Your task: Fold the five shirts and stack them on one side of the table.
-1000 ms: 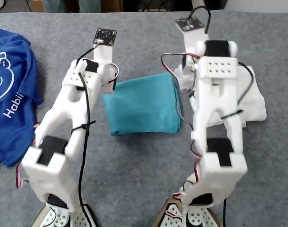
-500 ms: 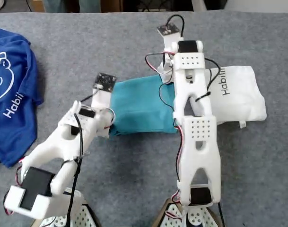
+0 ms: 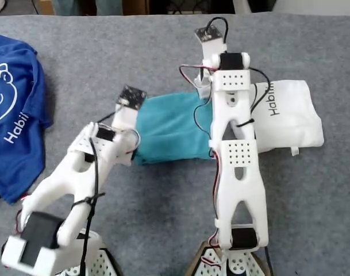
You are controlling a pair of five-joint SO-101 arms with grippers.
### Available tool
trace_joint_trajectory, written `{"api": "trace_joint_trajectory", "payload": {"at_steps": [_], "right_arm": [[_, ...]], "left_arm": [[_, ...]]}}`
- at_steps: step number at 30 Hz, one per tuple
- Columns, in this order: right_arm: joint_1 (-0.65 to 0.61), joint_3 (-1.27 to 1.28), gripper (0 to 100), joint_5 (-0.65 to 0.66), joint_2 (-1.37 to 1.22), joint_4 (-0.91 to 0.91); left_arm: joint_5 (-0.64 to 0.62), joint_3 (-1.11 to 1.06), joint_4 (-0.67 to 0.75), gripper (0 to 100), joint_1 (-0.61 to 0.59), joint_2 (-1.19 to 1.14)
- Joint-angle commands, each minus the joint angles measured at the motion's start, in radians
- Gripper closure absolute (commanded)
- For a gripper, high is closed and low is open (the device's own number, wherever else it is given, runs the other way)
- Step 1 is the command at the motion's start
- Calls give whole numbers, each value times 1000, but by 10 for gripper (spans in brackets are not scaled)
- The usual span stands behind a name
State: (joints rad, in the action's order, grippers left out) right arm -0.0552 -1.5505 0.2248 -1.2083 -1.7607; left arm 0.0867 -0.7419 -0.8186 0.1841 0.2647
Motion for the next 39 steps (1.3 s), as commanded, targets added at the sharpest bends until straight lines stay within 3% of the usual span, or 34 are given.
{"api": "trace_joint_trajectory", "payload": {"at_steps": [1,6,14,23,28,34,39], "right_arm": [[18,90,983,-8,214,-8],[32,443,983,-5,486,-6],[29,868,982,-8,742,-3],[-37,1267,921,-78,937,18],[-43,1514,986,-74,955,169],[12,1751,984,-77,955,428],[17,1782,983,-72,966,468]], "left_arm": [[6,110,-35,971,-25,100],[6,196,25,971,-35,57],[3,507,63,971,-36,-350],[-118,889,54,972,-90,-707],[-114,914,55,972,-96,-792],[-114,915,55,972,-101,-844],[-114,915,58,972,-101,-844]]}}
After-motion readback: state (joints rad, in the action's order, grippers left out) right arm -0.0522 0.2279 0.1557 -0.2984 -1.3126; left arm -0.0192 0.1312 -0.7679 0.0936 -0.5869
